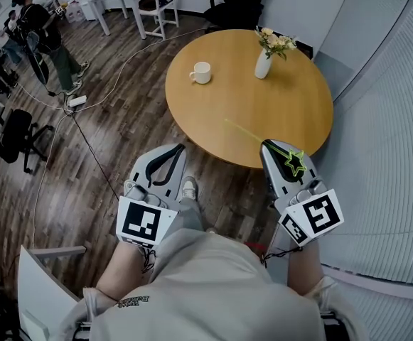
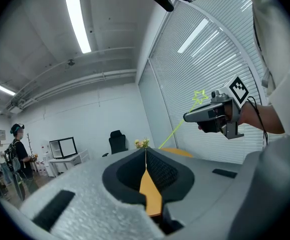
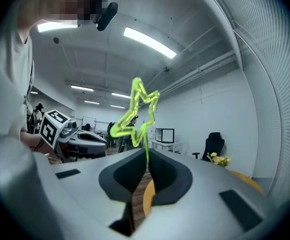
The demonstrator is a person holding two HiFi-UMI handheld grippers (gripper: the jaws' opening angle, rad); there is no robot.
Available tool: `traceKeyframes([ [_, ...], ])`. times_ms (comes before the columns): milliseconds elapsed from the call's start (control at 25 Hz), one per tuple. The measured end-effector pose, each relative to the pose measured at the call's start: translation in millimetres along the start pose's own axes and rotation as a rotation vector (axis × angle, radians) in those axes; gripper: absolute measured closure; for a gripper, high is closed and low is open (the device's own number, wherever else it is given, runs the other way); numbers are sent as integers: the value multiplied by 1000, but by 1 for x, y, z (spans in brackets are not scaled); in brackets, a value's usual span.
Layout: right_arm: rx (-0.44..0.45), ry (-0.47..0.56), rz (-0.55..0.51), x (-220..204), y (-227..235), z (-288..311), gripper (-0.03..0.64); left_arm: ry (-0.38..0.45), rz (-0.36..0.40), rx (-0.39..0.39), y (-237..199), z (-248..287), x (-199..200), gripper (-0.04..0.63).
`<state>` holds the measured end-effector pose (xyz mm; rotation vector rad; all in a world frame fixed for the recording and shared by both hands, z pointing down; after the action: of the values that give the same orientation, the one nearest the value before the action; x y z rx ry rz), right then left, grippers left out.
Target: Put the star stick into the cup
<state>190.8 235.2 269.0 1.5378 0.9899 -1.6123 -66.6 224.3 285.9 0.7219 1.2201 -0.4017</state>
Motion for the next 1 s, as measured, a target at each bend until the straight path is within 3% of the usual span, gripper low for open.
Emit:
traceKeyframes([
  [480, -1, -41, -18, -19, 18, 64, 581, -4, -17, -34, -46, 48, -27, 572],
  [1000, -35, -104, -19, -9, 43, 169, 581, -23, -45, -108, -143, 111, -39, 572],
])
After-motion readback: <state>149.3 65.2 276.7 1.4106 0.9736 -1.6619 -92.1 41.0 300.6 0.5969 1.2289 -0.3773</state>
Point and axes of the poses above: the fingertips, and each gripper's own axes: z forward along the fingers, y to its right, x out of its top, the point moved 9 cm from there along -z, backward along the fingers, and after that the axes turned 8 degrees about -x, right-handed, at the moved point
